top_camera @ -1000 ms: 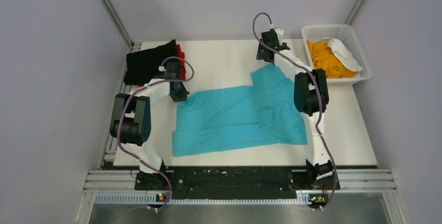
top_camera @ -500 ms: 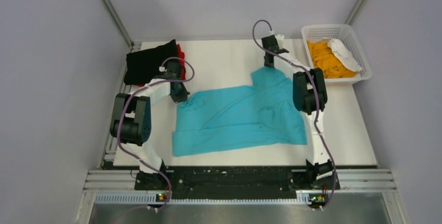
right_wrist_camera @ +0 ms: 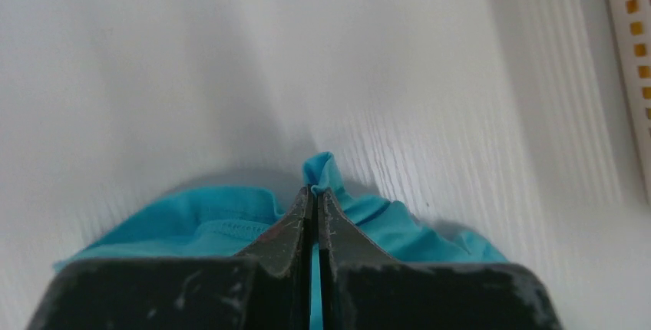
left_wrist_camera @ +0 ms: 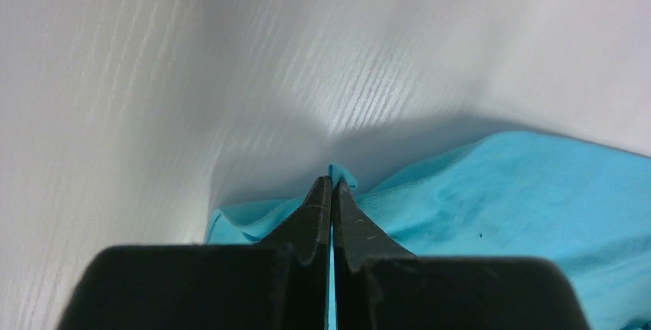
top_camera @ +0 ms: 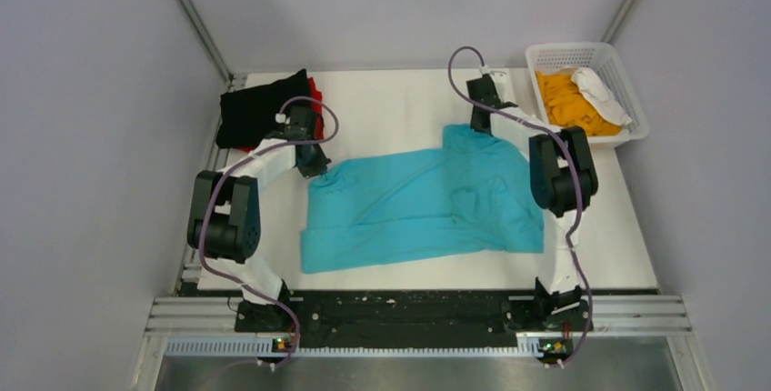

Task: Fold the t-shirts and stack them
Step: Grab the side of the flattened tshirt furthest away from the robot with both arms, then fold the other side of the tshirt into a rectangle

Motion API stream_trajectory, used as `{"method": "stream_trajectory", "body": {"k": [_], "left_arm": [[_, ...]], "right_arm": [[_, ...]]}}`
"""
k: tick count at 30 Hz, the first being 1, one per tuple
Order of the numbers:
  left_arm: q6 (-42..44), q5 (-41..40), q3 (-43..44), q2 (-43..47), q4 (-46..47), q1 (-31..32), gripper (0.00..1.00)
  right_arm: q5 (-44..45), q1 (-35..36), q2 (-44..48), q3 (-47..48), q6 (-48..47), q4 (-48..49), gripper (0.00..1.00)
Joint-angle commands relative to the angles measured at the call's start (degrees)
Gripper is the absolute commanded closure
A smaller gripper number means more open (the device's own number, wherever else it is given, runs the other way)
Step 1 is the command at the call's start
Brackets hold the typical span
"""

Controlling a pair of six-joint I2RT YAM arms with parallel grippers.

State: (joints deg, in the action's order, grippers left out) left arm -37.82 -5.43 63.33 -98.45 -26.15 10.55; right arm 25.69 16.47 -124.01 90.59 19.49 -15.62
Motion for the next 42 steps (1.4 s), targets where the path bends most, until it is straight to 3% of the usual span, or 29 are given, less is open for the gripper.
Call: {"method": "stream_trajectory", "body": {"k": [1,11,22,33,42], "left_arm": [[-1.5,-0.2,-1.7,5.3,0.8,0.7,1.0],[-3.9,0.6,-10.0,14.3,3.6,1.5,1.0],[-7.1,-1.3,-22.7,31.7,5.7,3.5,1.0],[-8.9,-2.2,-30.4,37.2,6.0,5.8,1.0],[-11.0,-8.1,-30.8,39.5,1.4,5.8,1.0]], "right_arm": [[-0.7,1.1,13.5,-8.1,0.0,5.8,1.0],[0.1,4.5,41.9,-32.4,3.8,4.2,1.0],[-8.3,6.3,66.6,-46.7,5.6,-5.4,1.0],[-12.6,6.6,77.9,-53.3,7.5,-15.0,1.0],[-6.1,6.6,80.9,-57.4,13.5,-21.9,0.98]]}}
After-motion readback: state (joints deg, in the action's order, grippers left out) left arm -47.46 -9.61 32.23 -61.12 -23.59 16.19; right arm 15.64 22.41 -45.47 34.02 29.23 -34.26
